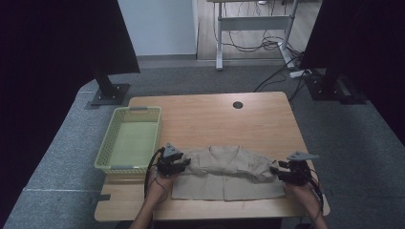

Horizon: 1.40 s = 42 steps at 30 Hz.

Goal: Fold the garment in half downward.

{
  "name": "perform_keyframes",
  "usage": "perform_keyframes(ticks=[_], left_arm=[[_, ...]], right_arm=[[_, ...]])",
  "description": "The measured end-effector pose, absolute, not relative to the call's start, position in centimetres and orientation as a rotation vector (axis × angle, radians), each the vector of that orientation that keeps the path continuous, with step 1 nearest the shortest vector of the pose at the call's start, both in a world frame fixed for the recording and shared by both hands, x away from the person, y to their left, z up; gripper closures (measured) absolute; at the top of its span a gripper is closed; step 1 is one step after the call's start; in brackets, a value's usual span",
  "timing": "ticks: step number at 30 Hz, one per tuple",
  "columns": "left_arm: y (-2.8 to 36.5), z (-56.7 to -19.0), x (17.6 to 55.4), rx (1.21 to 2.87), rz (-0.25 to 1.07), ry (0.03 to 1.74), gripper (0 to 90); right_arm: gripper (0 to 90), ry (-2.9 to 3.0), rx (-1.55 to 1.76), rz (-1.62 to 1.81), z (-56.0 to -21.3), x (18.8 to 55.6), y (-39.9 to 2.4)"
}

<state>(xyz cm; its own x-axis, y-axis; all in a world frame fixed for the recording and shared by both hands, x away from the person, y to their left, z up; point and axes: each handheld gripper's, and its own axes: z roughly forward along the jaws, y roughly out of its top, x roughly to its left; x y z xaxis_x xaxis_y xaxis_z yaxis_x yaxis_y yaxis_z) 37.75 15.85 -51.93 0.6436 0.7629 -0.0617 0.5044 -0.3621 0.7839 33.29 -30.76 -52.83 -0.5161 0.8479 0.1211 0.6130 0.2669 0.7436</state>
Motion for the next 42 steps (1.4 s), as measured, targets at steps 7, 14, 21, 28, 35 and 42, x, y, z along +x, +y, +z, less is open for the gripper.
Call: perform_keyframes(ticks=[7, 14, 21, 28, 35, 42], left_arm=[[14.3, -50.0, 38.7, 2.019, 0.405, 0.969, 32.4], [10.8, -48.9, 40.8, 2.036, 0.317, 0.941, 27.6], [8.3, -49.8, 42.7, 2.098, 0.277, 0.978, 30.8], [6.6, -51.5, 43.6, 2.278, 0.303, 0.948, 62.1], [7.0, -50.9, 43.1, 2.299, 0.304, 0.896, 82.7], [8.2, -47.2, 41.0, 2.180, 0.308, 0.794, 84.1]], right_arm=[[25.2, 2.133, 1.380, 1.136, -51.5, 34.8, -32.3], [18.7, 2.111, 1.404, 1.068, -52.0, 37.4, -32.3], [18.2, 2.133, 1.429, 1.071, -53.3, 38.3, -32.0], [18.9, 2.238, 1.362, 1.028, -54.2, 38.0, -30.2], [20.9, 2.261, 1.345, 0.932, -54.9, 37.6, -29.3], [21.9, 2.241, 1.365, 0.925, -54.9, 37.4, -29.2]])
